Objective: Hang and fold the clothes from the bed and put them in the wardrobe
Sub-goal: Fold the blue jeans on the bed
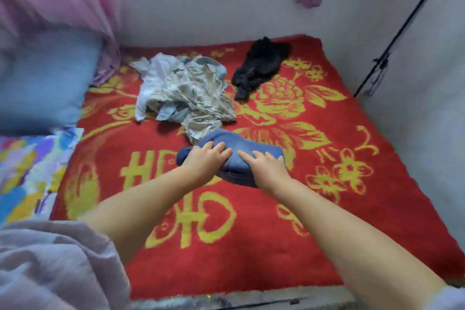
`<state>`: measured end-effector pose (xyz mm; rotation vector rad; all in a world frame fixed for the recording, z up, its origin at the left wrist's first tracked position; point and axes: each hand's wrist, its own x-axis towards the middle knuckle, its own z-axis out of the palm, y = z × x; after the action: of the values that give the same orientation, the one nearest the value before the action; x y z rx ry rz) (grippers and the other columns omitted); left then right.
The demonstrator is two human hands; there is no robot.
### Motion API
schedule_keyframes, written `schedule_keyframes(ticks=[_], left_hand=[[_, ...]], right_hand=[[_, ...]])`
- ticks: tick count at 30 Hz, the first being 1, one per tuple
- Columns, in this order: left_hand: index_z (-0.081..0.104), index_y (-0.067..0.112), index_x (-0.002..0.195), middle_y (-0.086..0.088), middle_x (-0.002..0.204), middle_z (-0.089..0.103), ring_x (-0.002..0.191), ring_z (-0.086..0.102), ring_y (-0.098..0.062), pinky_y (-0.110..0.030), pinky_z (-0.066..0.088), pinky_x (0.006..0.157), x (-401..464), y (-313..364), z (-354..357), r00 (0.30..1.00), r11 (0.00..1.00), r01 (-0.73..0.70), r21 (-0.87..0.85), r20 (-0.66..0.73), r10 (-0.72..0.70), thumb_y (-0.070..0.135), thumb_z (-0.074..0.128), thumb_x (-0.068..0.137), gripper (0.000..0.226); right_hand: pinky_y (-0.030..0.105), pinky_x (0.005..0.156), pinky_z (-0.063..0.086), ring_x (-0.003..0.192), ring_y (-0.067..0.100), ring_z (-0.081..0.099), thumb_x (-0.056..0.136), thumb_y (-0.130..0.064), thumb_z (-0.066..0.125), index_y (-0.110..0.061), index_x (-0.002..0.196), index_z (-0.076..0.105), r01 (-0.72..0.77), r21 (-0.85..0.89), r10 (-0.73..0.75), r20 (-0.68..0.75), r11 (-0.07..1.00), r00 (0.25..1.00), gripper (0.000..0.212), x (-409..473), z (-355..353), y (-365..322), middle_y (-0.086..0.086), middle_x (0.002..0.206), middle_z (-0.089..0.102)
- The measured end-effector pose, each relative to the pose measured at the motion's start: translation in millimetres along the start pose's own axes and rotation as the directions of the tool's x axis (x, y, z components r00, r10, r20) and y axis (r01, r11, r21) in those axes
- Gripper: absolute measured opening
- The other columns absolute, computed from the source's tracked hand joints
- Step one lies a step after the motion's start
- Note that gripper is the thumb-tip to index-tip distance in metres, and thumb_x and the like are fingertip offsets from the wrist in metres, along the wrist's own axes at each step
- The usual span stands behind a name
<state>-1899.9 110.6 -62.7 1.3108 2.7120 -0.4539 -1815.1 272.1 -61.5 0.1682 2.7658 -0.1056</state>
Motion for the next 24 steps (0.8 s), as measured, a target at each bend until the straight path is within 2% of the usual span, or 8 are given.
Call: schedule_keyframes(ticks=[3,6,8,12,16,20,22,24], left_hand=[[0.027,0.022,0.143,-0.004,0.144,0.033,0.128,0.038,-0.026,-0.039,0.047,0.077,-70.2,-40.8,4.4,0.968,0.967,0.251,-0.034,0.022,-0.25,0.012,0.046,0.094,0.054],[0.025,0.022,0.146,-0.006,0.147,0.031,0.129,0.038,-0.027,-0.042,0.047,0.081,-157.5,-64.3,15.0,0.886,0.884,0.463,-0.063,0.069,-0.459,0.009,0.045,0.094,0.057],[0.028,0.021,0.144,-0.006,0.145,0.033,0.127,0.039,-0.028,-0.042,0.046,0.078,-225.4,-68.1,23.9,0.803,0.8,0.595,-0.082,0.116,-0.585,0.008,0.044,0.094,0.055],[0.032,0.02,0.141,-0.008,0.144,0.033,0.126,0.04,-0.031,-0.043,0.049,0.077,-370.2,-43.8,37.8,0.604,0.597,0.795,-0.106,0.227,-0.764,0.004,0.048,0.09,0.055],[0.036,0.02,0.138,-0.007,0.141,0.036,0.123,0.042,-0.031,-0.04,0.045,0.073,-503.7,20.1,44.7,0.383,0.367,0.924,-0.111,0.308,-0.871,0.003,0.049,0.089,0.054],[0.037,0.022,0.135,-0.004,0.135,0.039,0.12,0.045,-0.029,-0.041,0.045,0.075,-615.9,111.8,55.0,0.172,0.134,0.983,-0.123,0.388,-0.905,0.005,0.05,0.087,0.052],[0.038,0.022,0.135,-0.003,0.133,0.041,0.12,0.045,-0.028,-0.041,0.046,0.078,-667.1,164.1,60.0,0.084,0.046,0.994,-0.097,0.436,-0.896,0.008,0.051,0.089,0.05],[0.039,0.022,0.132,-0.002,0.131,0.043,0.12,0.046,-0.027,-0.039,0.043,0.073,-714.8,216.2,64.7,-0.003,-0.039,0.997,-0.066,0.47,-0.882,0.012,0.054,0.088,0.047]], right_hand=[[0.061,0.102,0.03,0.133,0.035,0.034,0.095,-0.015,0.051,-0.037,0.151,0.008,0.239,-0.129,-0.243,-0.02,0.962,0.97,0.074,10.4,-25.7,-64.7,0.008,0.149,0.032],[0.06,0.101,0.032,0.13,0.033,0.037,0.092,-0.013,0.052,-0.037,0.151,0.008,0.457,-0.229,-0.467,0.014,0.859,0.884,0.077,3.3,-39.6,-140.6,0.006,0.145,0.036],[0.058,0.1,0.034,0.129,0.032,0.039,0.091,-0.013,0.054,-0.037,0.151,0.009,0.589,-0.276,-0.598,0.058,0.76,0.799,0.078,-14.2,-39.8,-196.5,0.004,0.142,0.038],[0.055,0.1,0.037,0.129,0.032,0.041,0.09,-0.018,0.057,-0.036,0.151,0.011,0.794,-0.334,-0.801,0.154,0.508,0.578,0.079,-80.7,-20.8,-302.4,0.004,0.143,0.038],[0.053,0.102,0.038,0.13,0.031,0.042,0.086,-0.015,0.064,-0.036,0.152,0.011,0.898,-0.356,-0.887,0.281,0.258,0.366,0.087,-175.9,15.5,-383.2,0.004,0.144,0.039],[0.05,0.102,0.04,0.129,0.029,0.044,0.085,-0.018,0.066,-0.037,0.151,0.011,0.927,-0.374,-0.907,0.381,0.024,0.177,0.089,-286.6,67.5,-435.3,0.005,0.143,0.041],[0.048,0.1,0.042,0.128,0.029,0.046,0.087,-0.02,0.063,-0.037,0.151,0.013,0.933,-0.35,-0.899,0.429,-0.077,0.087,0.083,-347.2,97.0,-452.0,0.005,0.142,0.043],[0.046,0.097,0.043,0.125,0.03,0.048,0.091,-0.02,0.056,-0.037,0.15,0.016,0.935,-0.312,-0.884,0.468,-0.17,-0.005,0.073,-405.8,125.9,-465.6,0.004,0.142,0.043]])
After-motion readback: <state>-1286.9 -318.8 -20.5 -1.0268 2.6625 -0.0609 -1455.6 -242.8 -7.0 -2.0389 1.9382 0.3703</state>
